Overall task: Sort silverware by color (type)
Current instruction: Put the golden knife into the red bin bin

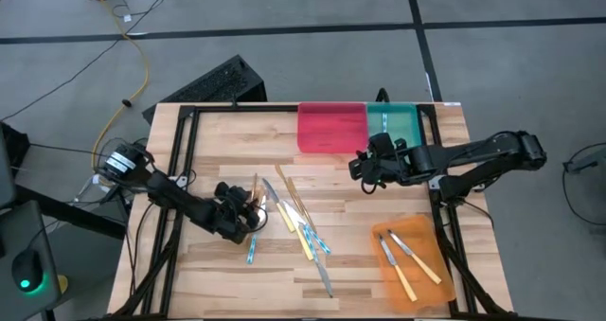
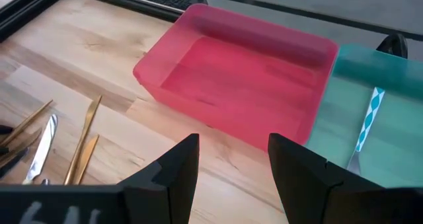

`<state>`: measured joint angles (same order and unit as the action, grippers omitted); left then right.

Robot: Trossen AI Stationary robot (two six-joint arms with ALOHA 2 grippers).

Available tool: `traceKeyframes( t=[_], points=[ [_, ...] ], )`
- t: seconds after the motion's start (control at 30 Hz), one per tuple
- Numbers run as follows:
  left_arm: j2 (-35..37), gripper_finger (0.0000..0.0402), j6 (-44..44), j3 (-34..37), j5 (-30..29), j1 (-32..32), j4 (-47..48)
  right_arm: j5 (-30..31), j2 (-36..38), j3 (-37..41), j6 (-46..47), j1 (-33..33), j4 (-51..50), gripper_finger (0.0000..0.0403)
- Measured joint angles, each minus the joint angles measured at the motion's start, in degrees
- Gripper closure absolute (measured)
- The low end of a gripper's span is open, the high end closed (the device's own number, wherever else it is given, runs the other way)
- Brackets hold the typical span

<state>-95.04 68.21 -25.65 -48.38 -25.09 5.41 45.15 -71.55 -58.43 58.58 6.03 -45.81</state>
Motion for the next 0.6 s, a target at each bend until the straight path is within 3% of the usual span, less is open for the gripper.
traceKeyframes(
  t=[0.2, 0.43, 0.6],
  points=[
    [-0.59, 0.0382, 0.77, -0.01, 0.13, -0.08, 1.26, 0.02, 0.00, 0.00, 0.07, 0.95, 0.06, 0.0200],
    [0.99, 0.0396, 1.57, 0.26, 0.48, -0.36, 0.39, 0.20, 0.02, 0.00, 0.06, 2.35, 0.16, 0.0200],
    [7.70, 0.0399, -1.11, 0.42, 3.89, -0.73, 0.61, 1.68, 0.00, 0.00, 0.04, 3.77, 0.47, 0.0200]
  ],
)
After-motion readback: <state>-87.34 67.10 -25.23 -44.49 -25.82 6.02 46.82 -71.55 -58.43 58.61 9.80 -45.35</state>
